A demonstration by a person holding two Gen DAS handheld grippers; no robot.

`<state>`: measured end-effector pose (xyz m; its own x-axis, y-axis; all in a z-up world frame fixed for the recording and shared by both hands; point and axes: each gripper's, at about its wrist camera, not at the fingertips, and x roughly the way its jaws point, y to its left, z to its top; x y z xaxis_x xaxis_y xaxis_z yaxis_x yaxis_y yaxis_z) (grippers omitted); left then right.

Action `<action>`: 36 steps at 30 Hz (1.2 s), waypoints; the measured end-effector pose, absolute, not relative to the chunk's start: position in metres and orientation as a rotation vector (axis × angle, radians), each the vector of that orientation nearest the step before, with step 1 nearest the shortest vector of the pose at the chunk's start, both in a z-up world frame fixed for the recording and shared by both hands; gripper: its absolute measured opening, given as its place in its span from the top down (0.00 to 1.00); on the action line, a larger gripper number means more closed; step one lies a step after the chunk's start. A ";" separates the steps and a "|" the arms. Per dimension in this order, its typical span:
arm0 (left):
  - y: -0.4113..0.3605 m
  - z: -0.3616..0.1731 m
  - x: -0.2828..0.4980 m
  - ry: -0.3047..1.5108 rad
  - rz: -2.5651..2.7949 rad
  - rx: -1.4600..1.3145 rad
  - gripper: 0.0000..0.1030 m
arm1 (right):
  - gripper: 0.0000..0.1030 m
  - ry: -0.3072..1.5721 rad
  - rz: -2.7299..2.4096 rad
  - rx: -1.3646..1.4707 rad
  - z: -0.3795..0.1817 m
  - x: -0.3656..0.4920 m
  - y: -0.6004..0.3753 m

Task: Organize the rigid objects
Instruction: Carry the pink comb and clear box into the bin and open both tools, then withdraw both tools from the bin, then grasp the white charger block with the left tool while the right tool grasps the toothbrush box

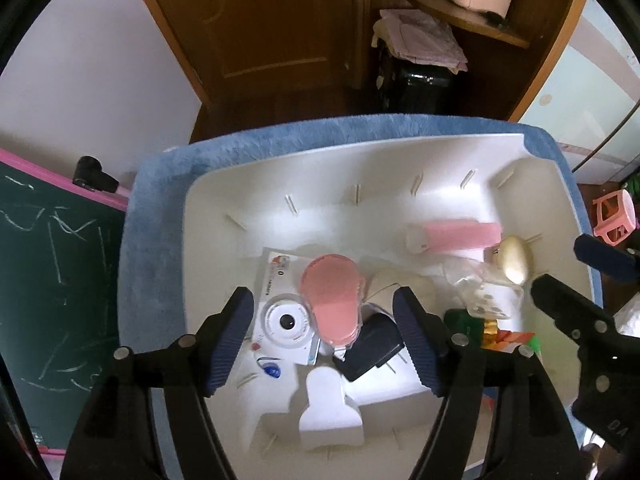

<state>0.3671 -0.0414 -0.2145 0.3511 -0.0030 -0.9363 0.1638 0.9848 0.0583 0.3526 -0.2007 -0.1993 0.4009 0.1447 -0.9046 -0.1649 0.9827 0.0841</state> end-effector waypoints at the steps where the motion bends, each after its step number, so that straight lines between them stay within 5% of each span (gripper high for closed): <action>1: -0.041 -0.210 0.365 1.201 -0.110 0.151 0.27 | 0.42 1.131 0.195 -0.023 -0.196 0.349 -0.202; 23: -0.045 -0.116 0.257 1.068 -0.332 0.136 0.22 | 0.28 0.953 0.074 -0.022 -0.117 0.214 -0.241; 36: -0.086 -0.135 0.195 1.113 -0.478 0.130 0.09 | 0.21 0.971 0.002 -0.002 -0.154 0.136 -0.266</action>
